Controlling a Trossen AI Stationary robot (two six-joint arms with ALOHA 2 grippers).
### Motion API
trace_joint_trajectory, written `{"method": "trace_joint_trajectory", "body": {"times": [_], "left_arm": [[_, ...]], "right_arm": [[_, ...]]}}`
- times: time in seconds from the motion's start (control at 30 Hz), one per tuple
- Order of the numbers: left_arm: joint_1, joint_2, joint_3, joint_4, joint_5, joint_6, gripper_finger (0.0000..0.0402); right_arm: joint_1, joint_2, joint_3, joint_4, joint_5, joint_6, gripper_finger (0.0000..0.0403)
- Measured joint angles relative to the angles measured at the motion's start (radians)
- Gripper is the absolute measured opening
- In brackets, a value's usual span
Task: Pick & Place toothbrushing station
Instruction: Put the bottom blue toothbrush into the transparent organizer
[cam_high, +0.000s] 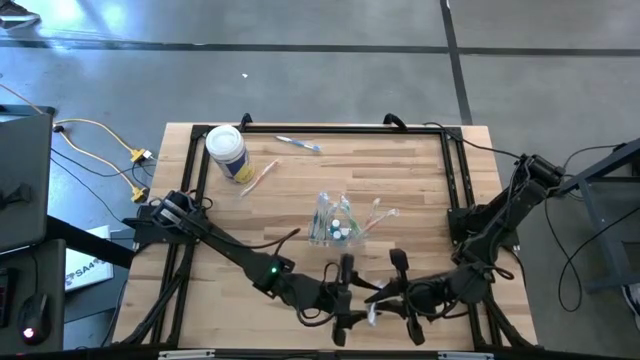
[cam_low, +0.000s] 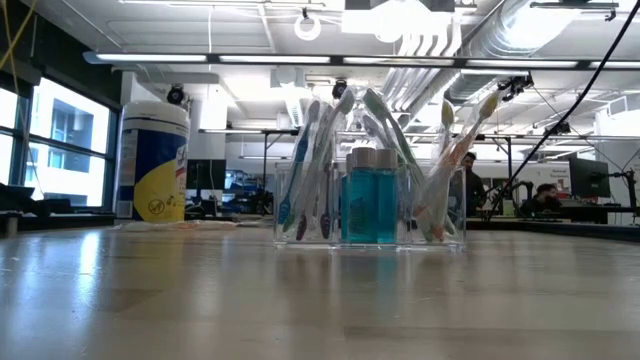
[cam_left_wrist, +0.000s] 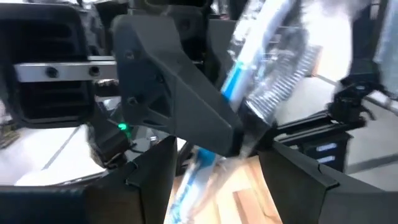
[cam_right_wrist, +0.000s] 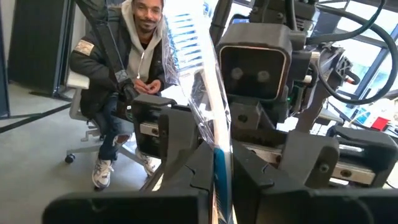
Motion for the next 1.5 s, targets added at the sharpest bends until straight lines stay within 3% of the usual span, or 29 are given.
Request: {"method": "trace_joint_trajectory", "body": {"times": [0.17, 0.3, 0.67, 0.87, 1.1, 1.2, 1.33, 1.5], "left_arm": [[0.0, 0.0, 0.0, 0.003, -0.032, 0.0, 0.0218], [0.0, 0.0, 0.0, 0.002, -0.033, 0.0, 0.0189], [-0.001, 0.0, 0.0, -0.007, -0.039, 0.005, 0.002], [-0.001, 0.0, 0.0, -0.014, -0.045, -0.008, 0.0031], [-0.002, 0.0, 0.0, -0.059, -0.054, -0.074, 0.0017], [-0.002, 0.0, 0.0, -0.078, -0.068, -0.108, 0.0017], [-0.025, -0.006, 0.0, -0.109, -0.196, -0.083, 0.0017], [-0.08, -0.051, 0.0, -0.204, -0.486, -0.022, 0.0017]], "right_arm": [[-0.001, 0.0, 0.0, -0.001, 0.0, 0.001, 0.0022], [-0.001, 0.0, 0.0, -0.002, -0.001, 0.001, 0.0022], [-0.001, -0.001, 0.0, -0.012, 0.003, 0.013, 0.0025], [-0.001, -0.001, 0.0, -0.022, 0.0, 0.024, 0.0039], [0.034, -0.014, -0.001, -0.044, 0.023, 0.023, 0.0094], [0.064, -0.031, -0.001, -0.082, 0.086, 0.044, 0.0129], [0.119, -0.046, -0.001, -0.139, 0.247, 0.096, 0.018], [0.187, -0.055, -0.001, -0.167, 0.465, 0.132, 0.022]]}}
